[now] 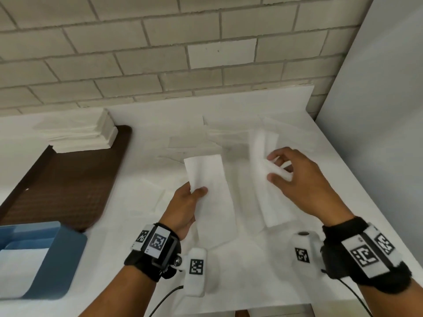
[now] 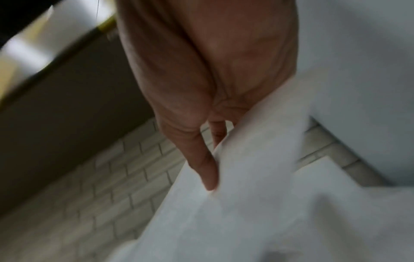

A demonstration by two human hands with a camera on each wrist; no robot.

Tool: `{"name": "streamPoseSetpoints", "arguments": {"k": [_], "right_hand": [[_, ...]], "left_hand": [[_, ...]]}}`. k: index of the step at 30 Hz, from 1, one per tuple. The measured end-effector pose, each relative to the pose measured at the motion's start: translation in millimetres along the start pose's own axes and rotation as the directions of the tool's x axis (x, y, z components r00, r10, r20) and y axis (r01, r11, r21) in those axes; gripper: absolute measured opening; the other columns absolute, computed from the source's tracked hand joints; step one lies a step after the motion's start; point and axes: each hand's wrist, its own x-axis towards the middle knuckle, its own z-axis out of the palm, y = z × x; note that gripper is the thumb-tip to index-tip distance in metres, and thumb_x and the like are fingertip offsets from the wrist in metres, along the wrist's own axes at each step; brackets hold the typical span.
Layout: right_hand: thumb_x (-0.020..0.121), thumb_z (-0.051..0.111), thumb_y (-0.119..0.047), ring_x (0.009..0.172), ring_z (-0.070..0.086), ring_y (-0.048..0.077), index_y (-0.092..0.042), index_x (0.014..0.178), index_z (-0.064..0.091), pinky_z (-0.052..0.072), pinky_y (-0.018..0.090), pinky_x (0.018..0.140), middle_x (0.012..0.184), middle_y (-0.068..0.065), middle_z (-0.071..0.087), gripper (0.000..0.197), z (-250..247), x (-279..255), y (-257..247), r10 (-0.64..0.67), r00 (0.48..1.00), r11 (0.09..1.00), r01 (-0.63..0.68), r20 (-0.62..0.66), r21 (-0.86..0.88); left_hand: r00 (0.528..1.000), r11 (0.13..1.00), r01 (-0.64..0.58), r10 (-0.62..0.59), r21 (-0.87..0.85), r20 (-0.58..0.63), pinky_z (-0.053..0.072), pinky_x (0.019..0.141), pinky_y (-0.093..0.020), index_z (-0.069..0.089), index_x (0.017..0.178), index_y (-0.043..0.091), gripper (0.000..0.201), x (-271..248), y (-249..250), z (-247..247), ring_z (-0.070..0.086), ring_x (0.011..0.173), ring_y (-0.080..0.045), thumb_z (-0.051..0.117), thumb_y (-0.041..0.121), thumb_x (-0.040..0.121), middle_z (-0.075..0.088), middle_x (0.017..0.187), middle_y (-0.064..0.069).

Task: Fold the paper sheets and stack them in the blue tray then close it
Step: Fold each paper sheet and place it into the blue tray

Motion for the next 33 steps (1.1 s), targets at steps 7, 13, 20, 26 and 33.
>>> {"name": "streamPoseSetpoints", "arguments": {"k": [7,13,20,26,33], "right_hand": [[0.078,0.081,-0.030,0.098,0.047,-0.011,-0.038,0.128,0.044,0.042,0.003,0.079,0.121,-0.014,0.034,0.063,81,-30,-46,-0.074,0.990,0.982,0.051,0.122,0.184],[0.090,0.066,-0.033,0.112,0.052,0.000,-0.040,0.134,0.028,0.051,0.024,0.092,0.132,-0.014,0.033,0.059,122,-34,-63,0.018,0.953,0.935,-0.123,0.302,0.333],[0.090,0.036,-0.012,0.115,0.051,0.005,-0.039,0.136,0.029,0.047,0.026,0.097,0.129,-0.006,0.043,0.053,159,-38,-98,-0.193,0.932,0.866,0.014,0.307,0.500],[0.097,0.035,0.000,0.111,0.051,0.004,-0.062,0.114,0.025,0.048,0.016,0.081,0.126,-0.009,0.038,0.065,167,-40,-89,-0.207,0.914,0.914,0.053,0.350,0.402],[0.103,0.040,-0.013,0.102,0.061,0.000,-0.040,0.124,0.039,0.055,0.023,0.082,0.117,-0.021,0.058,0.035,180,-38,-111,-0.227,0.829,0.939,0.047,0.511,0.341]], "left_hand": [[0.970,0.985,-0.112,0.136,-0.128,0.200,0.054,0.100,-0.047,0.063,0.134,0.017,0.048,-36,23,-4,0.068,0.118,-0.027,0.050,0.047,0.099,0.072,0.127,-0.008],[0.977,0.977,-0.212,0.213,0.029,-0.026,0.058,0.094,-0.049,0.070,0.118,0.011,0.023,-43,4,-49,0.073,0.106,-0.031,0.064,0.012,0.097,0.077,0.112,-0.008],[0.856,0.834,-0.467,0.510,0.295,-0.086,0.056,0.079,-0.019,0.072,0.105,0.029,0.018,-70,0,-80,0.074,0.093,-0.006,0.067,0.013,0.097,0.079,0.100,0.007],[0.881,0.832,-0.328,0.441,0.448,-0.173,0.060,0.079,-0.042,0.075,0.097,0.014,0.029,-74,-26,-100,0.074,0.084,-0.014,0.065,0.040,0.089,0.079,0.091,-0.004],[0.876,0.933,-0.358,0.352,0.047,-0.331,0.058,0.093,-0.039,0.070,0.113,0.024,0.023,-88,6,-122,0.073,0.106,-0.016,0.065,0.009,0.096,0.077,0.112,0.004]]}}
